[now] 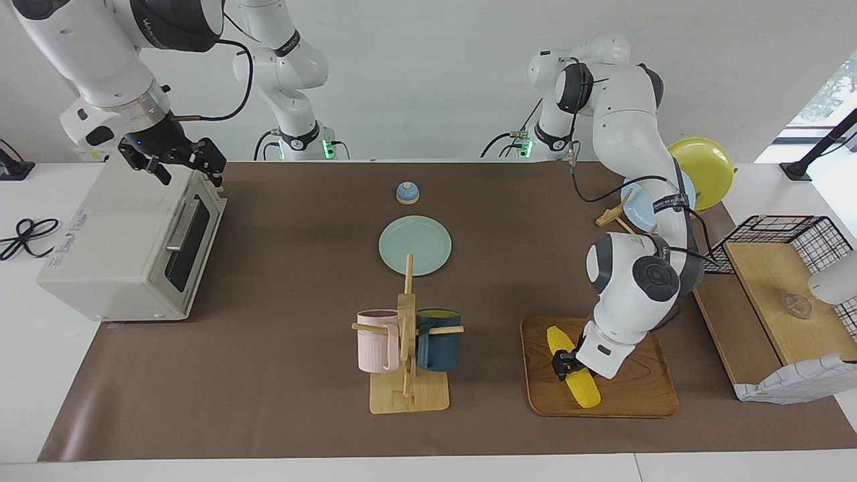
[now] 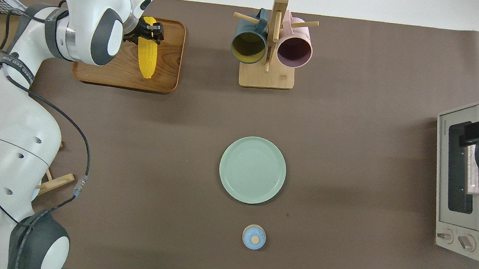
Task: Put corn in oven
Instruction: 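Grasp the corn with the left gripper and lift it, then carry the corn with the left gripper over the green plate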
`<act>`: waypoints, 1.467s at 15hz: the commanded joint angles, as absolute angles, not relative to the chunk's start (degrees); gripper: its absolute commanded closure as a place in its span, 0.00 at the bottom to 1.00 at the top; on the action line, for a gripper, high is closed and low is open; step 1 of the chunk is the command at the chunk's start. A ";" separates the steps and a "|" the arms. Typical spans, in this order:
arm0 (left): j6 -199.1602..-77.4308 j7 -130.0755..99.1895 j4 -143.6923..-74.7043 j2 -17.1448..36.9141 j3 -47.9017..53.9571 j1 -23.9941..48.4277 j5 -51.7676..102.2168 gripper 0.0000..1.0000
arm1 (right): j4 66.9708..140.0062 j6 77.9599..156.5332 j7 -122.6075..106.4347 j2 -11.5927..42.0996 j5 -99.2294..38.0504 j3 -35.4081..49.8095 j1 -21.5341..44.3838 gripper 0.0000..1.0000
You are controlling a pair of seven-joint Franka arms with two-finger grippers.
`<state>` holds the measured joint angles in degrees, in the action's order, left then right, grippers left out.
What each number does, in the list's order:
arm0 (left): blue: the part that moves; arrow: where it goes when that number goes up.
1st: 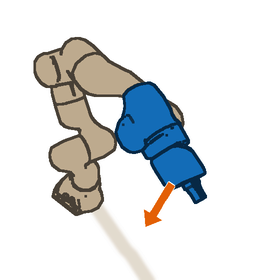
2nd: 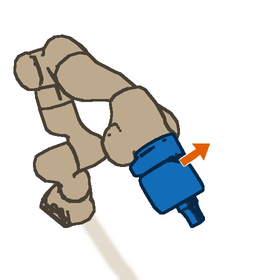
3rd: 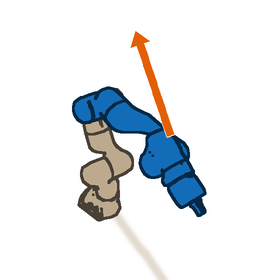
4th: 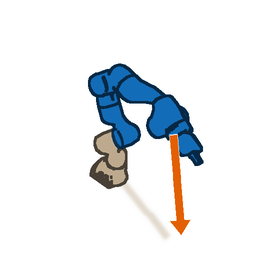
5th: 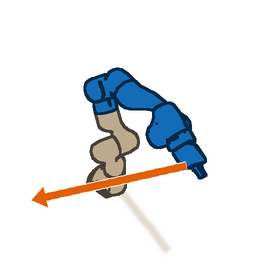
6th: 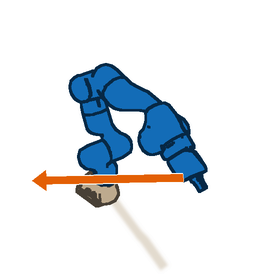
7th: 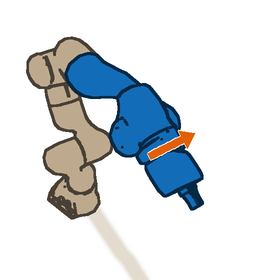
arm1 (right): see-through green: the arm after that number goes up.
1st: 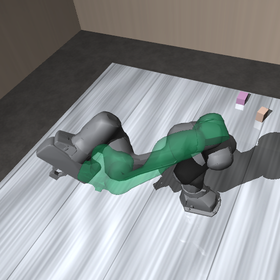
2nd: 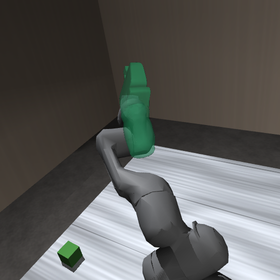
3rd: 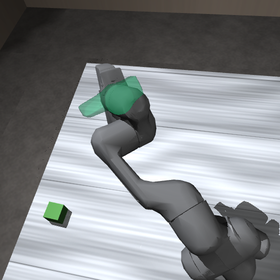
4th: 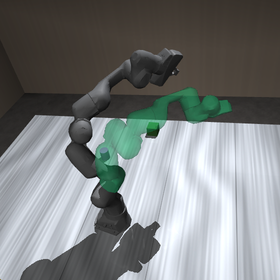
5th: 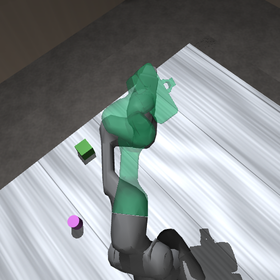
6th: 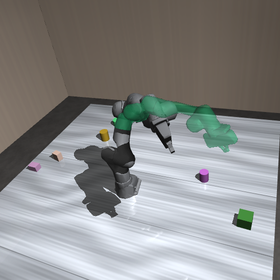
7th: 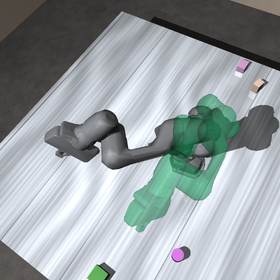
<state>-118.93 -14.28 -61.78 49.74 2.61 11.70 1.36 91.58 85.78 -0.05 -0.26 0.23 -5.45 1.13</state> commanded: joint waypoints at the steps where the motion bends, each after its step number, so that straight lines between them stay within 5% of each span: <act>1: -119.62 -14.85 -60.91 50.63 2.20 12.22 0.00 0.61 | 92.46 85.96 0.62 -1.23 0.44 -5.63 1.23 0.00; 4: -118.65 -14.94 -60.91 50.36 2.20 12.13 0.09 0.99 | 92.46 85.96 0.62 -1.23 0.44 -5.63 1.32 0.00; 11: -110.49 -18.96 -64.15 40.98 2.20 12.39 3.60 1.00 | 92.46 85.96 0.62 -1.23 0.44 -5.63 1.23 0.00; 17: -108.72 -30.74 -88.65 18.05 2.46 18.79 3.78 1.00 | 92.46 85.96 0.62 -1.23 0.44 -5.63 1.23 0.00; 22: -110.38 -46.73 -97.71 11.53 2.55 31.44 3.87 1.00 | 92.46 86.31 0.70 -1.14 0.44 -5.63 1.14 0.00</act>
<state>-107.50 -41.75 -90.66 15.41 3.75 26.73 3.35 91.58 85.78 -0.05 -0.26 0.23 -5.45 1.13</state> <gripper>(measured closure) 0.436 0.000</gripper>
